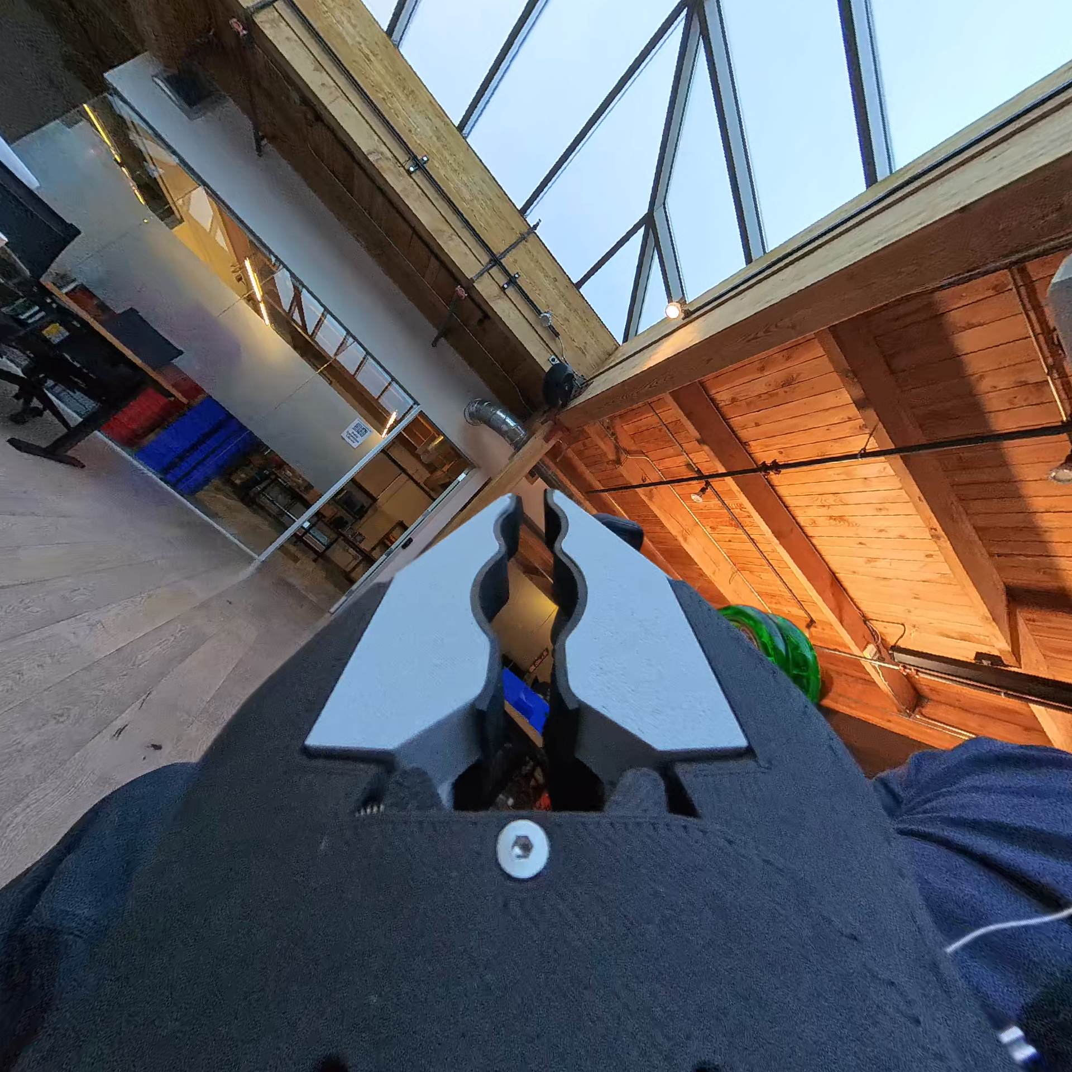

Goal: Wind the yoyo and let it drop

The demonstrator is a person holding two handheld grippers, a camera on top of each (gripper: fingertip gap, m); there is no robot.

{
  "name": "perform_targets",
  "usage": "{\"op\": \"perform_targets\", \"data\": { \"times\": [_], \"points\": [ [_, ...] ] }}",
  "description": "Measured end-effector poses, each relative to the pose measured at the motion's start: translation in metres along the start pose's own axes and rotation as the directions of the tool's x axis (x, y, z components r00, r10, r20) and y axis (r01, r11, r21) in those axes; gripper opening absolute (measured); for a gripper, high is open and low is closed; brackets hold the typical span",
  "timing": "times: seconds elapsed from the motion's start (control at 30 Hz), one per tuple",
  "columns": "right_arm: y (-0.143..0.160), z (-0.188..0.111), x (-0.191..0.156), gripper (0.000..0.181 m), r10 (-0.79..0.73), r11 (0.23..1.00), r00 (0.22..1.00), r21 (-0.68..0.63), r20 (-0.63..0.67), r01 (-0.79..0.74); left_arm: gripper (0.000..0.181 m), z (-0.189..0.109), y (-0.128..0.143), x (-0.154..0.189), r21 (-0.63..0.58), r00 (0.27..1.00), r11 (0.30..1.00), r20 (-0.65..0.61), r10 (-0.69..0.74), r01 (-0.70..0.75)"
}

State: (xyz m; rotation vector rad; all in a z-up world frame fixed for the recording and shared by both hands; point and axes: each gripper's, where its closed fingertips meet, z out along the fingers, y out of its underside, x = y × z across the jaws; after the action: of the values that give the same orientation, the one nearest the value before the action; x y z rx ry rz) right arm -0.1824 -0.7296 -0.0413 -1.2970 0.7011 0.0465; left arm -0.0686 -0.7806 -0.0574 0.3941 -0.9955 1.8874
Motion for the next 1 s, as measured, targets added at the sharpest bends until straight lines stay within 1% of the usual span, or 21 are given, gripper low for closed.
{"op": "perform_targets", "data": {
  "times": [0.1,0.2,0.3,0.37,0.43,0.5,0.57,0.7,0.77,0.83,0.9,0.93,1.0],
  "points": [
    [-0.026,0.007,-0.010,0.028,-0.004,0.999,0.999,0.046,0.041,0.002,0.011,-0.004,-0.015,0.016,-0.001,0.997,0.997,0.002,0.072,-0.072],
    [-0.055,0.015,-0.019,0.028,0.003,0.992,0.995,0.127,0.097,-0.015,0.014,-0.012,-0.035,0.035,0.015,0.989,0.989,0.001,0.148,-0.148],
    [-0.081,0.019,-0.021,0.028,0.020,0.975,0.989,0.215,0.143,-0.051,0.023,-0.019,-0.049,0.045,0.011,0.979,0.979,0.019,0.203,-0.203],
    [-0.095,0.017,-0.015,0.027,0.048,0.959,0.989,0.271,0.141,-0.085,0.028,-0.023,-0.054,0.049,0.009,0.978,0.978,0.020,0.207,-0.207],
    [-0.106,0.012,-0.007,0.027,0.081,0.942,0.988,0.315,0.131,-0.119,0.029,-0.025,-0.056,0.053,0.025,0.983,0.983,0.001,0.182,-0.182],
    [-0.113,0.005,0.001,0.027,0.088,0.936,0.992,0.333,0.092,-0.114,0.029,-0.024,-0.055,0.054,0.032,0.988,0.987,-0.017,0.155,-0.155],
    [-0.111,-0.003,0.006,0.027,0.063,0.952,0.998,0.299,0.024,-0.067,0.030,-0.019,-0.045,0.051,-0.002,0.990,0.990,-0.023,0.139,-0.139],
    [-0.096,-0.028,0.011,0.028,-0.036,0.981,0.992,0.187,-0.120,0.059,0.038,-0.003,-0.014,0.047,-0.099,0.994,0.989,-0.043,0.103,-0.106],
    [-0.089,-0.043,0.013,0.028,-0.067,0.988,0.984,0.126,-0.165,0.088,0.040,0.008,0.001,0.048,-0.131,0.996,0.988,-0.058,0.073,-0.080],
    [-0.083,-0.059,0.017,0.028,-0.102,0.993,0.973,0.040,-0.205,0.112,0.043,0.022,0.023,0.045,-0.204,0.996,0.975,-0.039,0.077,-0.083],
    [-0.077,-0.076,0.023,0.028,-0.152,0.988,0.957,-0.048,-0.248,0.145,0.048,0.037,0.044,0.042,-0.313,0.990,0.940,-0.006,0.141,-0.136],
    [-0.074,-0.083,0.026,0.028,-0.176,0.984,0.949,-0.085,-0.260,0.159,0.050,0.047,0.050,0.042,-0.345,0.981,0.921,0.007,0.193,-0.179],
    [-0.069,-0.096,0.032,0.029,-0.202,0.978,0.939,-0.109,-0.279,0.178,0.052,0.072,0.059,0.047,-0.395,0.955,0.877,-0.002,0.297,-0.274]
  ]
}}
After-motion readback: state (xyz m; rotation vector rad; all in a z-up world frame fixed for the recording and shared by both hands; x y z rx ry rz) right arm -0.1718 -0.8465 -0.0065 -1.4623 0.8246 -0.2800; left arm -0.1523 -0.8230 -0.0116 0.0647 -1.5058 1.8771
